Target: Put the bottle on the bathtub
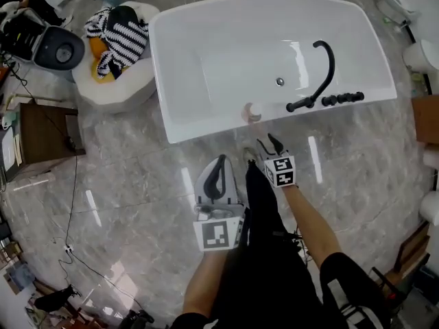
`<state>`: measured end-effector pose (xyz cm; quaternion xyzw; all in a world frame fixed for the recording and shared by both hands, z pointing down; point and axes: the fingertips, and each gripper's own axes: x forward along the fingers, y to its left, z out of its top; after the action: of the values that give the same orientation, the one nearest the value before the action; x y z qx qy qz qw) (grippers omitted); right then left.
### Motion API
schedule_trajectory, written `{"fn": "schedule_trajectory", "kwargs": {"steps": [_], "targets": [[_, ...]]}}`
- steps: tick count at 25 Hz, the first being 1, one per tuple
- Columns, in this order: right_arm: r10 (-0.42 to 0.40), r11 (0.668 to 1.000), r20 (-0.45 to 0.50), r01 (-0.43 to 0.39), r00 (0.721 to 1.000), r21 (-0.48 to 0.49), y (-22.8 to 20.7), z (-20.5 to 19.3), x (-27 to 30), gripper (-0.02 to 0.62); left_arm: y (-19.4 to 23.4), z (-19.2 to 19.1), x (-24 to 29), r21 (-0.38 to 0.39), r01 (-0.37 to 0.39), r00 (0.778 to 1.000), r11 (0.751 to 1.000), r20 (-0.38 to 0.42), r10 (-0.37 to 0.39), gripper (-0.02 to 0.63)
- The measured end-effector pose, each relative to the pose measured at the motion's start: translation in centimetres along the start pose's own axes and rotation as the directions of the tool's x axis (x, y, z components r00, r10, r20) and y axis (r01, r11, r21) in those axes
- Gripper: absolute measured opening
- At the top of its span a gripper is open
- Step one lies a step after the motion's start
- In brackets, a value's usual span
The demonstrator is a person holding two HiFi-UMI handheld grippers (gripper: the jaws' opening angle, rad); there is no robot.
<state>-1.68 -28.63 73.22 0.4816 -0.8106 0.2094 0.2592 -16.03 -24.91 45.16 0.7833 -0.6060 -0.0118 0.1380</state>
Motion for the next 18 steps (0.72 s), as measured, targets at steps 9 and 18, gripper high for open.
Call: {"fn": "schedule_trajectory", "kwargs": {"steps": [9, 18], "targets": [[0.008, 0.993, 0.07, -0.016, 0.998, 0.115, 1.8, 9.3, -11.6, 0.071, -2.3, 3.0, -3.9, 0.049, 0.087, 0.996, 0.995, -0.015, -0.086, 0.015], [0.067, 0.985, 0.172, -0.093, 0.983, 0.146, 4.3, 14.9, -22.6, 0.019, -6.5, 7.4, -9.3, 0.062, 0.042, 0.999, 0.997, 0.005, -0.042, 0.015]]}}
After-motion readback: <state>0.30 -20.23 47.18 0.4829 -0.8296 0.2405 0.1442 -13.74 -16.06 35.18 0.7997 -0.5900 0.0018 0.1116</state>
